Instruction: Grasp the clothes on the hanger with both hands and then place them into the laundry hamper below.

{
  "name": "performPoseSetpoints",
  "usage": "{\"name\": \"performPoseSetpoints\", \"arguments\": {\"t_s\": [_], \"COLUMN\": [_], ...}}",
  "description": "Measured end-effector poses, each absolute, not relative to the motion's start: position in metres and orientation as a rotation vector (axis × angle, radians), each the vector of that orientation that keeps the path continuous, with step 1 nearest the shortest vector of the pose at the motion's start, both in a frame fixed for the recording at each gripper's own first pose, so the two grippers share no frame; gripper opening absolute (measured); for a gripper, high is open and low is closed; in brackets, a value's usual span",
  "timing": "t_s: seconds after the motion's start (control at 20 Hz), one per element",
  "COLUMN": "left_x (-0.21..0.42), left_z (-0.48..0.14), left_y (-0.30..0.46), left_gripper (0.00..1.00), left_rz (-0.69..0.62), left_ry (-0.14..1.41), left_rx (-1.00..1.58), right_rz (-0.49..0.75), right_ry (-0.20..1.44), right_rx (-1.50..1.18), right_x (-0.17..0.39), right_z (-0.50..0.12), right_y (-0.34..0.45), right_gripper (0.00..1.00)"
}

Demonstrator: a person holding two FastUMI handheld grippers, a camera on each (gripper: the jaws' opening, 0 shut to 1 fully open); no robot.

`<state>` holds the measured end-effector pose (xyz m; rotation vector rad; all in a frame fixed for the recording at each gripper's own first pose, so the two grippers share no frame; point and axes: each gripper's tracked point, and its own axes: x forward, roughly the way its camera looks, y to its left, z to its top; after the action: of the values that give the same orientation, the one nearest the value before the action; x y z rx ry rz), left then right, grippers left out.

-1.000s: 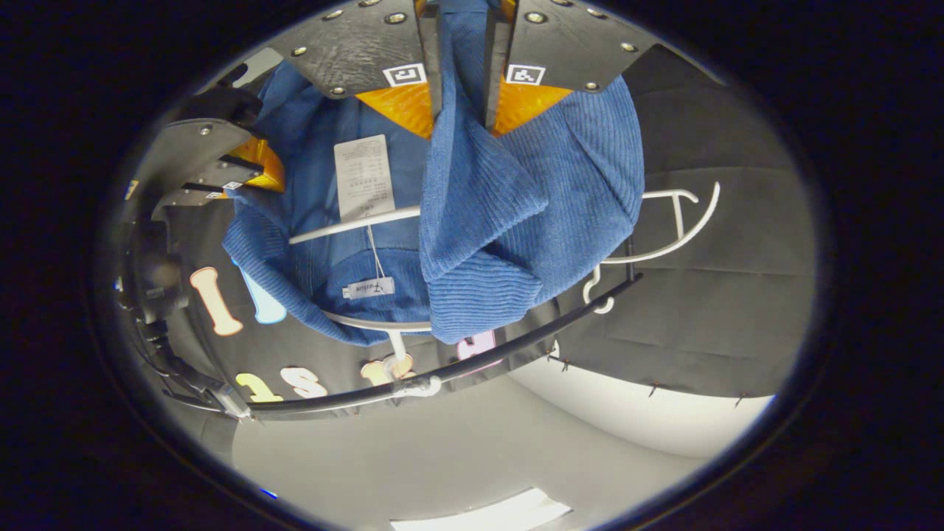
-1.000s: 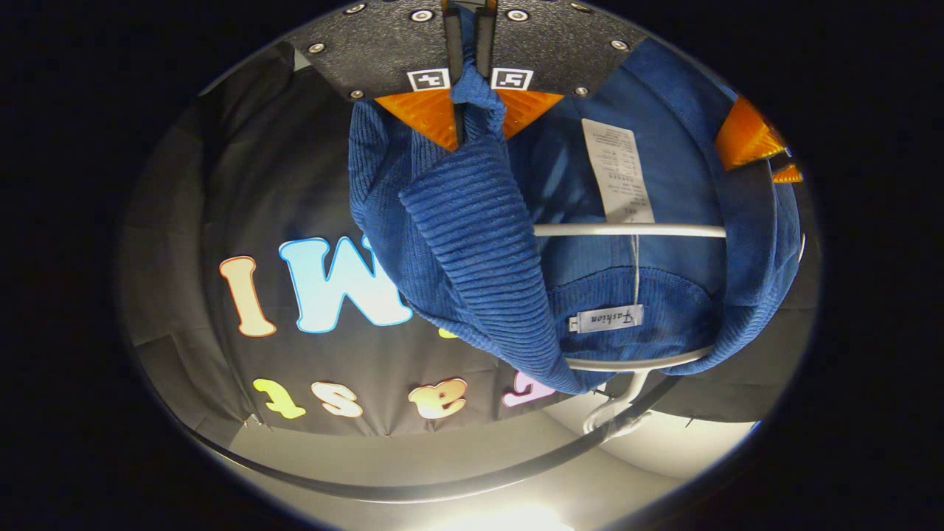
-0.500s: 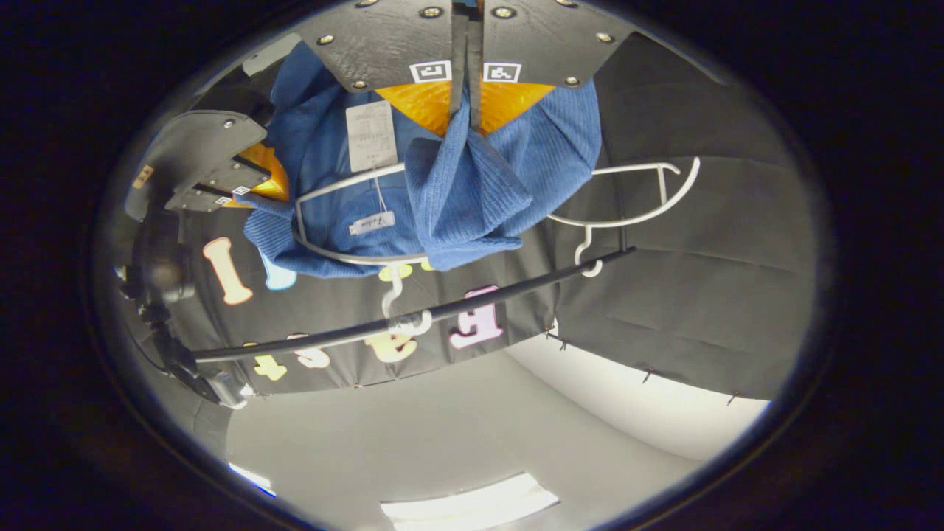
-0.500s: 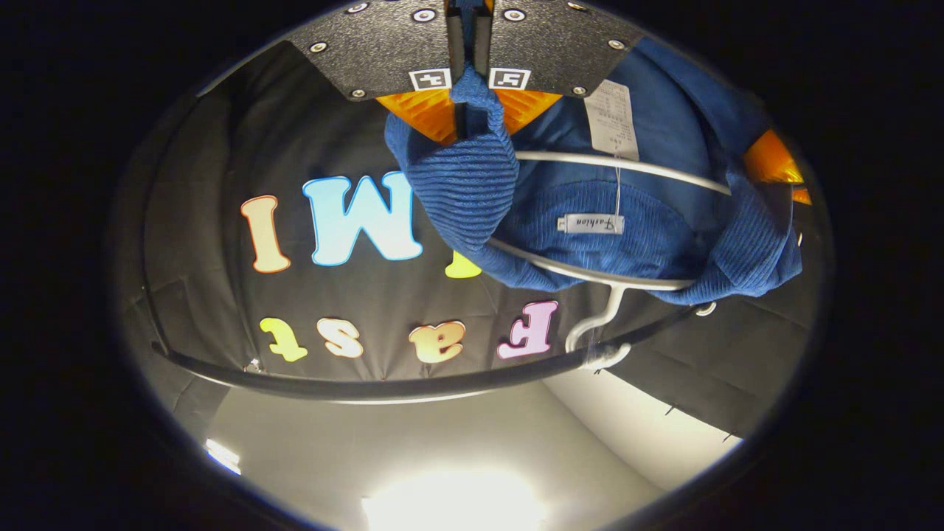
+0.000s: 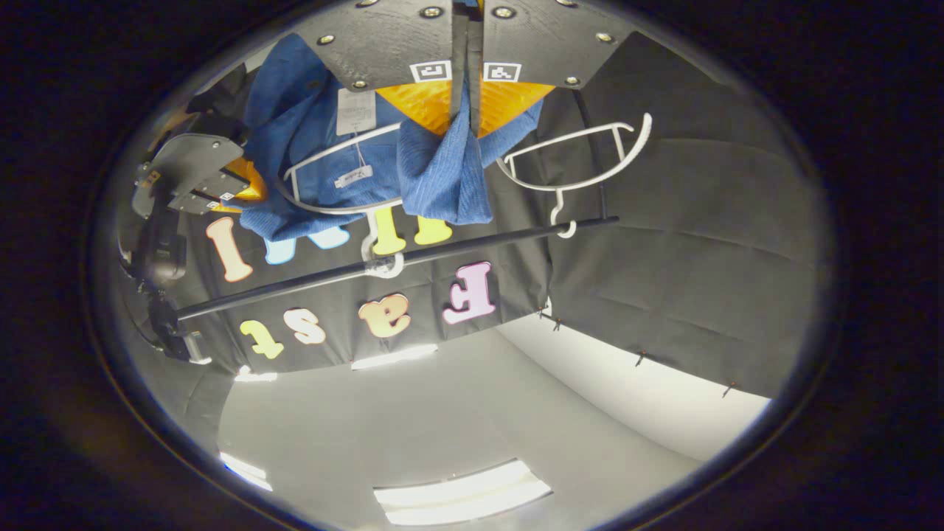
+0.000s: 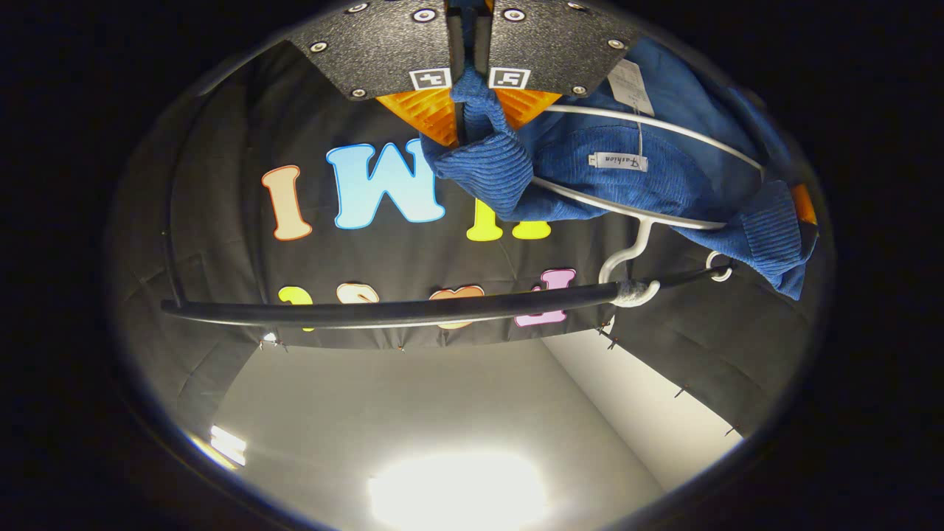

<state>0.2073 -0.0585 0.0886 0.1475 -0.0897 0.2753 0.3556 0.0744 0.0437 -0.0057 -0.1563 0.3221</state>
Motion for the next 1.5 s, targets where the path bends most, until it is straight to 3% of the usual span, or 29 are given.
{"name": "performPoseSetpoints", "arguments": {"t_s": [0.15, 0.2, 0.3, 0.35, 0.7, 1.15, 1.3, 1.5], "left_x": [0.201, 0.198, 0.197, 0.195, 0.195, 0.215, 0.224, 0.249], "left_z": [0.103, 0.106, 0.112, 0.113, 0.128, 0.155, 0.167, 0.146], "left_y": [-0.04, -0.034, -0.026, -0.017, 0.028, 0.068, 0.091, 0.116], "left_gripper": [0.05, 0.0, 0.0, 0.05, 0.05, 0.01, 0.05, 0.01], "left_rz": [0.291, 0.292, 0.27, 0.272, 0.299, 0.285, 0.296, 0.309], "left_ry": [-0.107, -0.111, -0.119, -0.118, -0.114, -0.128, -0.142, -0.109], "left_rx": [0.173, 0.178, 0.194, 0.208, 0.284, 0.424, 0.443, 0.42], "right_rz": [0.295, 0.286, 0.262, 0.251, 0.231, 0.263, 0.3, 0.316], "right_ry": [-0.191, -0.201, -0.214, -0.214, -0.202, -0.173, -0.178, -0.18], "right_rx": [-0.019, -0.019, -0.015, -0.011, -0.015, -0.043, -0.077, -0.114], "right_x": [0.363, 0.368, 0.378, 0.382, 0.405, 0.428, 0.431, 0.432], "right_z": [0.057, 0.06, 0.066, 0.067, 0.063, 0.046, 0.04, 0.031], "right_y": [0.065, 0.062, 0.052, 0.046, 0.03, 0.043, 0.054, 0.063], "right_gripper": [0.04, 0.04, 0.04, 0.04, 0.04, 0.05, 0.05, 0.05]}}
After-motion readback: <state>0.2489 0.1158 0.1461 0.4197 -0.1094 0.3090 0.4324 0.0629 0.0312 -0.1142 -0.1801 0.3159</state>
